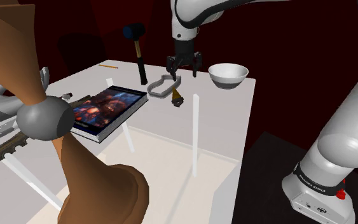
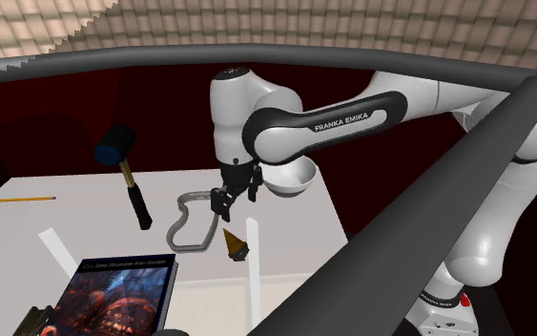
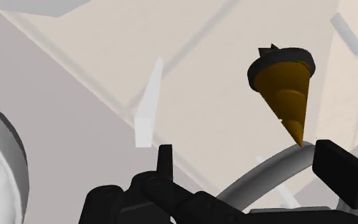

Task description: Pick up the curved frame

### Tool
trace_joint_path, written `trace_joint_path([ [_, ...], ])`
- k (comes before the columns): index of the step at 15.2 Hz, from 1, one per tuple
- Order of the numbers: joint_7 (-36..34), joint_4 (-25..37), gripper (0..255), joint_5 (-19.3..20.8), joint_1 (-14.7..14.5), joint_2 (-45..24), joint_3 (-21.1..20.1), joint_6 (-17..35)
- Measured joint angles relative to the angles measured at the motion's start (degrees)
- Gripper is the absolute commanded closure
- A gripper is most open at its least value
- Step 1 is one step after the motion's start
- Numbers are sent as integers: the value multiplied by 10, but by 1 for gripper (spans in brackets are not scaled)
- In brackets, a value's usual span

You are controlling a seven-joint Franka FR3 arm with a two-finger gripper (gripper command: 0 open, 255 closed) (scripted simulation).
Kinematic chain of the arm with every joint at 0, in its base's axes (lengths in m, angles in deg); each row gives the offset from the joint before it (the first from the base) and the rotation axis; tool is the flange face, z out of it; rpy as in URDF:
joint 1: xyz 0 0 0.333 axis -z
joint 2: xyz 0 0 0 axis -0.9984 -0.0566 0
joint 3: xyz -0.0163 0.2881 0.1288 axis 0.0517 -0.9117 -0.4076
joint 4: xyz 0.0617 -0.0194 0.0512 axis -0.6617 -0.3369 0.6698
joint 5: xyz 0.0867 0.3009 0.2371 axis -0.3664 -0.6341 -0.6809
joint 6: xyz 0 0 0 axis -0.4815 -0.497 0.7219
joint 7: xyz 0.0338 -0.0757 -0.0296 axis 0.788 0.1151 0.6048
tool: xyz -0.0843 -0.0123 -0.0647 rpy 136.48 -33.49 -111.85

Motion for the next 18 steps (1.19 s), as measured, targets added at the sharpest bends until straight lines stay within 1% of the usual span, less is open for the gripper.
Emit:
trace_joint_path([
  [4, -75, 84, 0, 15, -2, -91, 1, 7],
  [7, -133, 173, 0, 28, -12, -168, 5, -2],
  [8, -148, 194, 0, 29, -13, -186, 8, -5],
  [12, -210, 325, 0, 38, -26, -287, 22, -30],
  [13, -222, 370, 0, 41, -30, -318, 26, -42],
  [15, -230, 378, 0, 41, -30, -334, 30, -35],
  [18, -232, 357, 0, 40, -28, -334, 31, -13],
])
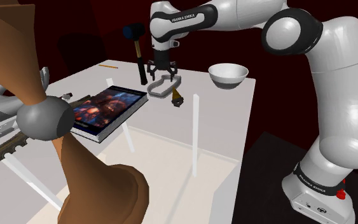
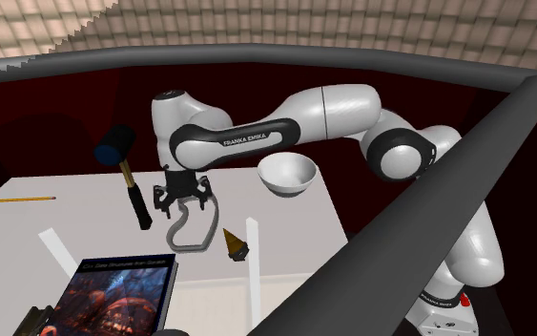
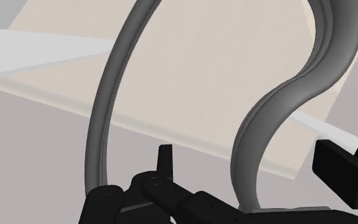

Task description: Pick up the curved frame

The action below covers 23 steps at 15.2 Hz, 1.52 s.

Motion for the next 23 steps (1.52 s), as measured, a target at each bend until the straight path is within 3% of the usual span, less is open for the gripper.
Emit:
trace_joint_path([
  [3, 1, -23, 0, 0, 2, 0, 1, 23],
  [4, 0, -22, 255, 0, 2, -2, 1, 24],
  [15, 0, -21, 255, 0, 1, -2, 1, 24],
  [23, -1, 39, 255, 1, -3, -5, 0, -33],
])
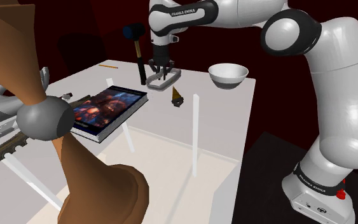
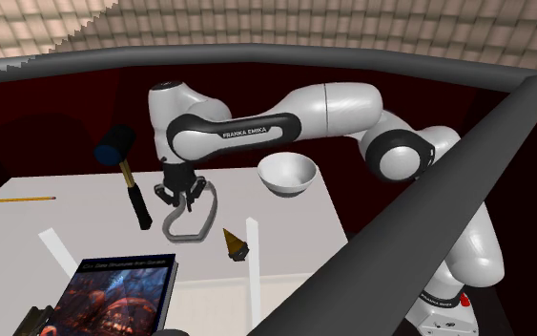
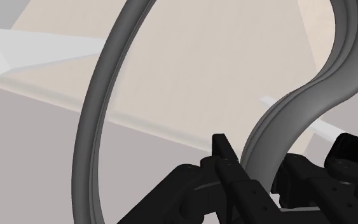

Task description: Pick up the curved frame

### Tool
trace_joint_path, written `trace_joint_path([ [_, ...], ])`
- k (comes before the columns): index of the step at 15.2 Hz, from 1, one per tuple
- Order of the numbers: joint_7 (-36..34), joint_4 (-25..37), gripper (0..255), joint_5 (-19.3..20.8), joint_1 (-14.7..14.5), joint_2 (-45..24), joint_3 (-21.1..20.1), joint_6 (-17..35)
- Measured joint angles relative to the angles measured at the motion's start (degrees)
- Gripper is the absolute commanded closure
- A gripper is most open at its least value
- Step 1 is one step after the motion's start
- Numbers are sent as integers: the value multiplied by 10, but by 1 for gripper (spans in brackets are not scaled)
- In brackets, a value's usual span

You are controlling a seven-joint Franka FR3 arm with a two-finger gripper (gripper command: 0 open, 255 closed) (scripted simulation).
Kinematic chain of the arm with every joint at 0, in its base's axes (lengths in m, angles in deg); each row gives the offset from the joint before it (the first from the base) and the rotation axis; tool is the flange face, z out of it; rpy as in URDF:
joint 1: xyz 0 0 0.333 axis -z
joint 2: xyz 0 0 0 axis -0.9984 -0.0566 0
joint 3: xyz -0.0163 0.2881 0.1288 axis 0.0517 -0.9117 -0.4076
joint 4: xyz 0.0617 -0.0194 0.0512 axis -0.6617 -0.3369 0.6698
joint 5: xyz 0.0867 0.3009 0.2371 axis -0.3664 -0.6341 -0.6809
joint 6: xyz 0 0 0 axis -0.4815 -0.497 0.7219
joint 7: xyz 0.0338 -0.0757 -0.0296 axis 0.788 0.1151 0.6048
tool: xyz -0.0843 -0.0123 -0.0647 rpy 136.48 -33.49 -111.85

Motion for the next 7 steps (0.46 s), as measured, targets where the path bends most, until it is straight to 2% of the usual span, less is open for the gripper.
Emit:
trace_joint_path([
  [7, -1, 68, 255, 2, -6, -9, 0, -58],
])
